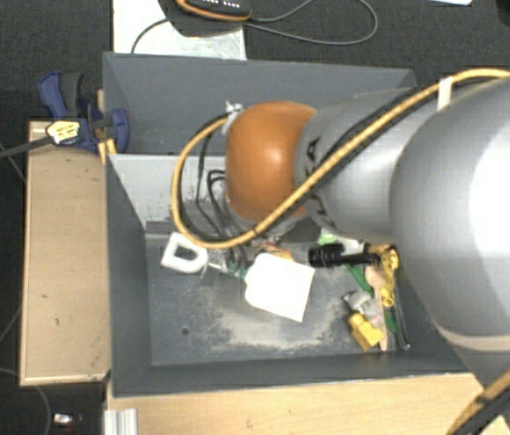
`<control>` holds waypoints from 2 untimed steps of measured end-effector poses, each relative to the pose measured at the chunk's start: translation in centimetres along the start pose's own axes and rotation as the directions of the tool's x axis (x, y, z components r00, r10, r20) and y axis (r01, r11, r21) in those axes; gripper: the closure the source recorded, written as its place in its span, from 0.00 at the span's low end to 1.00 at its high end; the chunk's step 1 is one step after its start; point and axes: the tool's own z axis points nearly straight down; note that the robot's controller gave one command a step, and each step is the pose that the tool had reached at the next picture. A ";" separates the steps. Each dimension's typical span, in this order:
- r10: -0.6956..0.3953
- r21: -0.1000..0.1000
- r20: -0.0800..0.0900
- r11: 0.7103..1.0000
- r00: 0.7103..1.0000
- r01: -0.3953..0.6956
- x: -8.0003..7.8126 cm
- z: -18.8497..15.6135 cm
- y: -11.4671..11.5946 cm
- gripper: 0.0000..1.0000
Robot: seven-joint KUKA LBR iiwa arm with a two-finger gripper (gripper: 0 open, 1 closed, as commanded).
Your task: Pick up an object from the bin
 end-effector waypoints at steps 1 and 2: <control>-0.002 -0.001 0.001 1.000 1.000 0.002 -0.1 -4.1 0.0 1.00; -0.006 -0.001 0.001 1.000 1.000 0.006 -0.1 -8.5 0.0 1.00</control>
Offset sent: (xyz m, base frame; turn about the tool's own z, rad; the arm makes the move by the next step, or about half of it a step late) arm 0.0007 0.0000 0.0993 -0.0013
